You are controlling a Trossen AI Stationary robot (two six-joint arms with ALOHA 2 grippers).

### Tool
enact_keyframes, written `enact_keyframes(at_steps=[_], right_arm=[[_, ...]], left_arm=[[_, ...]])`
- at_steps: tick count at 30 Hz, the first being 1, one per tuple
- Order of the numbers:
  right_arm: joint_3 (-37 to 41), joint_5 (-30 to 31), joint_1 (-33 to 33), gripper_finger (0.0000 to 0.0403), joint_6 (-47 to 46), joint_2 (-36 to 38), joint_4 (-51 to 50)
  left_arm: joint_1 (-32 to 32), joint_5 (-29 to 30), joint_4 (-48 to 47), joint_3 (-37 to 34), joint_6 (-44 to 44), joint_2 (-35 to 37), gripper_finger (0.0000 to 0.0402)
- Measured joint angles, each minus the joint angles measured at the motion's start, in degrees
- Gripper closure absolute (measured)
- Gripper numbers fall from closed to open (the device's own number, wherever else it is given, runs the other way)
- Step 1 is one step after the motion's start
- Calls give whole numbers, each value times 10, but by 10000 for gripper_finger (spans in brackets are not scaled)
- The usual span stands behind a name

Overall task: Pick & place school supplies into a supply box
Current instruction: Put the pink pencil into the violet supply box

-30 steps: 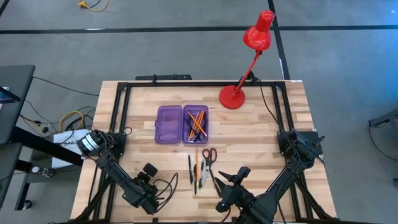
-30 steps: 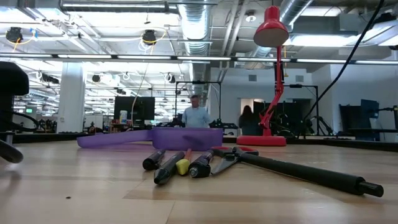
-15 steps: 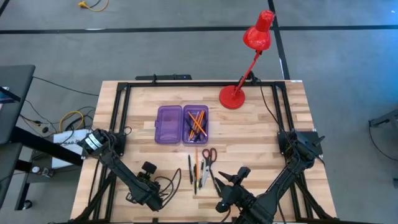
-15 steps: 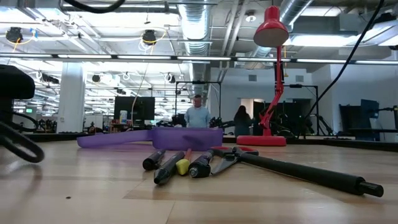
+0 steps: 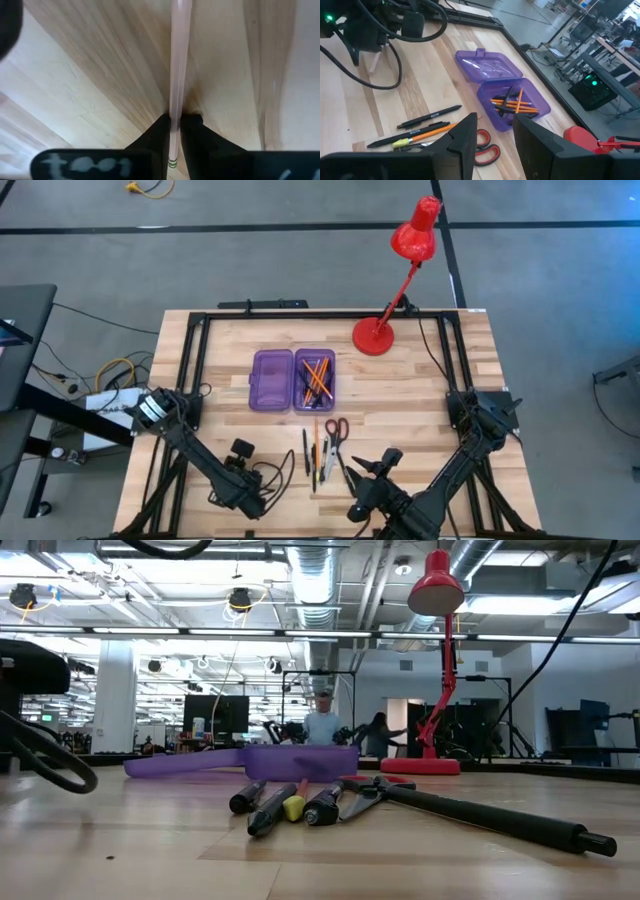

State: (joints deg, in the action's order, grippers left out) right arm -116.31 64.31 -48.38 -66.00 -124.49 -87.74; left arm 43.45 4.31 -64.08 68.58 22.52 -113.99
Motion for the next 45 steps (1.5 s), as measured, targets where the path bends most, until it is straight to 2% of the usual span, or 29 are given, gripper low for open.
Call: enact_keyframes(at_steps=[2,5,10,14,22,33,37,41,45], right_arm=[[0,0,0,282,0,0,0],[0,0,0,282,1,0,0],[0,0,0,282,4,0,0],[0,0,1,282,4,0,0],[0,-1,-3,282,4,0,1],[0,-1,-2,282,5,0,-1],[0,-1,-2,282,5,0,2],[0,-1,-4,282,5,0,4],[0,-4,-5,282,5,0,4]], left_arm=[[2,11,14,-1,4,8,368],[1,59,82,2,11,30,368],[1,82,133,2,9,65,368],[-8,80,128,-3,8,65,368],[-18,66,180,-39,32,68,367],[-22,60,212,-53,19,70,339],[-41,36,253,-81,16,74,354],[-57,38,281,-106,74,80,390],[-55,59,279,-106,131,81,388]])
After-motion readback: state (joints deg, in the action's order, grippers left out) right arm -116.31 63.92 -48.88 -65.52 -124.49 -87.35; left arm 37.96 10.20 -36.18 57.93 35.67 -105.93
